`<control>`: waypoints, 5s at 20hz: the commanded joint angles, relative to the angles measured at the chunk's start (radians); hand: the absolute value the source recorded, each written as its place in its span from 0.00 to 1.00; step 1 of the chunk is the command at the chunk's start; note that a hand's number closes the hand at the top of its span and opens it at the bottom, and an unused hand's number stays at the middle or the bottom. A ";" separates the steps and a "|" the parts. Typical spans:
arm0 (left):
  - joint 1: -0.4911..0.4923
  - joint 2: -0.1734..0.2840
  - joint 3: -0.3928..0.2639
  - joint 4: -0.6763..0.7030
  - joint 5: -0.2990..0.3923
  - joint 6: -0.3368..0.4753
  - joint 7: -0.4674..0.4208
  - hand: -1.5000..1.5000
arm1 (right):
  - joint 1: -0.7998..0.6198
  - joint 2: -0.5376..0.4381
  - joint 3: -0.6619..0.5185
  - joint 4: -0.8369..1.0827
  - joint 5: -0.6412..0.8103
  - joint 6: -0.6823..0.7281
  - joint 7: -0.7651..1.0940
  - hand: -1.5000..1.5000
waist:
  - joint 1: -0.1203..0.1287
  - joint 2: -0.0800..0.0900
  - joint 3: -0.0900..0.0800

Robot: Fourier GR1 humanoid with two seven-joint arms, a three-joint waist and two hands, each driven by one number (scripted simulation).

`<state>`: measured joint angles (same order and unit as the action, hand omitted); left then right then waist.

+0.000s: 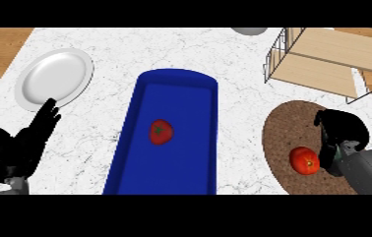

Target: Pick the eggplant from the placemat and place it in the tiered shelf

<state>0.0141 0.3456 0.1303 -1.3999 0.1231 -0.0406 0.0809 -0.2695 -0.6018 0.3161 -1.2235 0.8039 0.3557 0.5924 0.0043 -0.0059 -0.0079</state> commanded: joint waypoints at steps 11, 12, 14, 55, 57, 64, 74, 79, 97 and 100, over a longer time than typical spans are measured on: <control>0.001 0.016 0.040 0.004 0.012 -0.017 0.012 0.50 | -0.017 0.050 -0.091 -0.465 -0.097 -0.152 -0.205 1.00 | -0.017 0.001 0.007; -0.004 0.003 0.021 0.028 -0.021 -0.008 -0.021 0.50 | -0.048 0.045 -0.132 -0.448 -0.130 -0.141 -0.233 1.00 | -0.014 0.003 0.007; 0.053 0.007 0.032 -0.058 0.007 -0.011 0.031 0.50 | 0.035 0.038 -0.150 -0.642 -0.159 -0.107 -0.138 1.00 | -0.022 -0.004 0.007; -0.053 -0.054 0.045 -0.030 -0.053 -0.020 0.059 0.50 | -0.478 -0.309 -0.546 -0.401 -0.452 0.021 0.064 1.00 | 0.006 0.008 0.007; 0.017 -0.063 0.042 -0.093 -0.048 -0.027 0.058 0.50 | -0.470 -0.308 -0.536 -0.365 -0.403 -0.003 0.018 1.00 | 0.010 0.007 0.008; -0.035 -0.045 0.062 -0.037 -0.044 -0.055 0.059 0.50 | -0.633 -0.283 -0.497 -0.065 -0.320 -0.061 -0.101 1.00 | 0.018 0.009 0.007; -0.030 -0.085 0.048 0.045 -0.091 -0.041 -0.041 0.50 | -0.645 -0.190 -0.556 0.210 -0.248 -0.262 -0.174 1.00 | 0.008 0.010 0.007; -0.057 -0.086 0.054 -0.001 -0.092 -0.022 0.022 0.50 | -0.683 -0.213 -0.496 0.379 -0.168 -0.266 -0.344 0.00 | 0.012 0.011 0.008; -0.046 -0.057 0.088 -0.021 -0.072 -0.062 0.059 0.50 | -0.764 -0.227 -0.770 0.492 -0.456 -0.168 -0.381 0.00 | -0.009 0.002 0.008; -0.010 -0.065 0.087 0.000 -0.082 -0.075 -0.016 0.50 | -0.747 -0.304 -0.858 0.523 -0.528 -0.136 -0.421 0.00 | -0.010 0.004 0.008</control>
<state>-0.0042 0.2806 0.2130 -1.4256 0.0488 -0.1065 0.1117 -1.0410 -0.8613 -0.4605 -0.6989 0.3568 0.1835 0.1818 0.0030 -0.0009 -0.0001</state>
